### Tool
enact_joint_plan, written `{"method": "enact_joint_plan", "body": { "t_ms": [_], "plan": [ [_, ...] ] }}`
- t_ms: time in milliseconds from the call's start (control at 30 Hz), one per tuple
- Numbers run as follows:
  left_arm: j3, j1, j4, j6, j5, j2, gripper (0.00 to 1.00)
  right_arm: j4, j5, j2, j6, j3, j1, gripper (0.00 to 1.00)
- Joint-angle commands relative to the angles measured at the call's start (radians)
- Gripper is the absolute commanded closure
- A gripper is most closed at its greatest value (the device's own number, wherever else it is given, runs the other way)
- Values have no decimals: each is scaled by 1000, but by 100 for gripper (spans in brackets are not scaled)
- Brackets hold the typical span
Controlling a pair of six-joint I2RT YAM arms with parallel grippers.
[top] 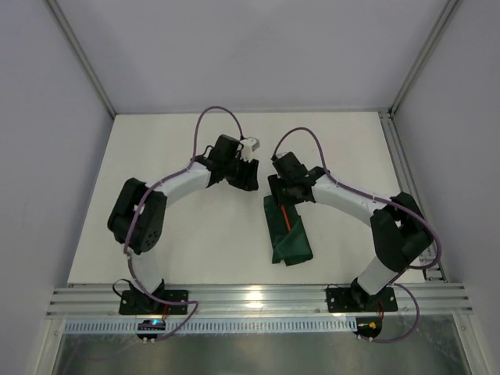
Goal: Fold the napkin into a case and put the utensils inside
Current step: Insert the knife into the folded napkin, then pick up the fork from the corner of the board.
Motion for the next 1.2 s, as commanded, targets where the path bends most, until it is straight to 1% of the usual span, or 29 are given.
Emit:
{"method": "enact_joint_plan", "body": {
  "t_ms": [0,33,67,133,167,200,233,267,300,333,400,433,467,533,633,667,800,933,967,1033,1167],
  "plan": [
    [-22,39,-87,131,-187,-253,50,-7,37,-109,-24,52,9,46],
    [-68,66,-120,183,-215,-305,48,-7,44,-123,-26,51,12,45],
    [-89,88,-145,203,-271,-409,46,-1,49,-149,-31,46,12,45],
    [-116,178,-211,296,-321,-496,46,13,51,-172,-35,32,15,45],
    [-113,221,-304,319,-345,-531,45,31,49,-182,-38,28,17,45],
    [-110,267,-355,336,-353,-587,45,42,43,-192,-41,23,18,45],
    [-110,378,-398,355,-356,-612,44,51,31,-195,-46,15,20,45],
    [-119,437,-470,401,-389,-637,43,66,21,-195,-51,14,23,45],
    [-134,547,-492,422,-411,-684,41,70,11,-186,-60,14,24,45],
    [-151,615,-509,445,-407,-706,36,71,-2,-179,-64,21,27,45],
    [-217,721,-544,502,-382,-738,33,53,-9,-163,-75,38,33,45],
    [-241,814,-550,517,-324,-754,31,45,-11,-148,-84,53,37,45],
    [-263,859,-561,540,-306,-754,29,42,-9,-143,-87,58,41,45],
    [-310,944,-573,553,-269,-737,28,51,-12,-142,-86,55,53,45],
    [-335,984,-579,564,-259,-662,28,97,-23,-152,-78,19,63,45],
    [-332,985,-579,565,-265,-613,28,123,-37,-160,-72,6,63,45],
    [-292,986,-564,538,-273,-510,29,162,-39,-171,-78,-48,63,45],
    [-255,985,-549,501,-252,-444,29,200,-46,-168,-86,-83,63,45],
    [-242,982,-538,499,-296,-429,29,215,-48,-162,-87,-88,63,45],
    [-232,978,-514,504,-341,-380,33,217,-52,-140,-100,-91,63,45],
    [-211,960,-481,504,-356,-298,35,211,-49,-100,-126,-80,61,45]
  ]
}}
